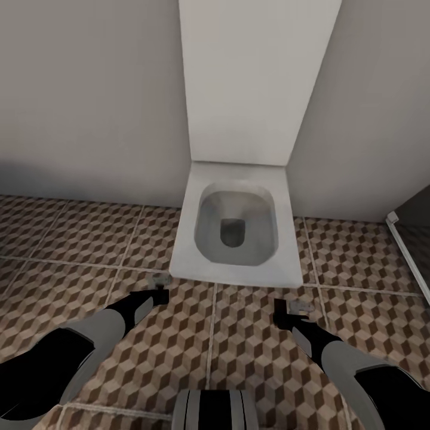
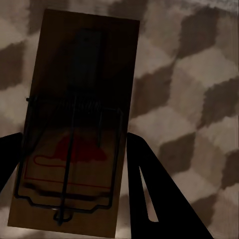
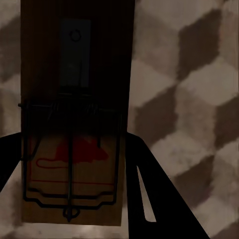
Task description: Take the four mousetraps from the cabinet in the bathroom and place them on the bathroom floor. Make sure all four end up on the same floor surface, and ensure that at least two of them are either under or directly next to the same bathroom sink.
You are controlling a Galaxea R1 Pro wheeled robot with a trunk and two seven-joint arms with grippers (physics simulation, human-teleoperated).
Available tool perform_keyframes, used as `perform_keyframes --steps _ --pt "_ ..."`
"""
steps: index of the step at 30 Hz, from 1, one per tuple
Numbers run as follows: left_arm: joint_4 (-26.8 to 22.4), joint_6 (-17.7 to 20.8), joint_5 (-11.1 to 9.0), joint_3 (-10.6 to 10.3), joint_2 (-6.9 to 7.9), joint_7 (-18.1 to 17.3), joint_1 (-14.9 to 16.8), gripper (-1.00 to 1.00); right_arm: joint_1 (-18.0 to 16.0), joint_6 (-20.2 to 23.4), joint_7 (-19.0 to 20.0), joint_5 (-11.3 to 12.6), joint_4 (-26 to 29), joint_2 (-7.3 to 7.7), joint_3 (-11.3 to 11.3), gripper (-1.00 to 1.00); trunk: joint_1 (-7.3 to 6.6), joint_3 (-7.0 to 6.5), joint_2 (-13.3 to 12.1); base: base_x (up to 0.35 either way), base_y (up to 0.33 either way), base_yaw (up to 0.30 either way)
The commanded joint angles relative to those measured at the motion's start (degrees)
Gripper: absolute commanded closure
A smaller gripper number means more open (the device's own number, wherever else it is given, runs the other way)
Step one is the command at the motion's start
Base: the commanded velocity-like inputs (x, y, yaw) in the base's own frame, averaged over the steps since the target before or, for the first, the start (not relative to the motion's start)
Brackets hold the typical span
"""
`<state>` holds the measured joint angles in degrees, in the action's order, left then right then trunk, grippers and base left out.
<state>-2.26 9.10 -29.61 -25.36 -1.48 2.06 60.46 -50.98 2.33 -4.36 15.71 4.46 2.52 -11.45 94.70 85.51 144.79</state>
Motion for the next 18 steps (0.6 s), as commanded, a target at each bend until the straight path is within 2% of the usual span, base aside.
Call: perform_keyframes --steps 1,14,18 --pt "-0.12 0.30 -0.36 -0.48 0.00 0.22 0.00 1.00 0.00 0.22 -0.12 0.73 0.11 0.02 -0.51 1.00 0.01 0.26 0.03 0.000 0.000 0.000" --pt "-0.12 0.30 -0.36 -0.48 0.07 0.22 0.00 1.00 -0.04 0.22 -0.12 0.73 0.11 -0.06 -0.51 1.00 0.35 3.14 0.20 0.000 0.000 0.000" --pt "-0.12 0.30 -0.36 -0.48 0.07 0.22 0.00 1.00 -0.06 0.22 -0.12 0.73 0.11 -0.06 -0.51 1.00 0.35 3.14 0.20 0.000 0.000 0.000"
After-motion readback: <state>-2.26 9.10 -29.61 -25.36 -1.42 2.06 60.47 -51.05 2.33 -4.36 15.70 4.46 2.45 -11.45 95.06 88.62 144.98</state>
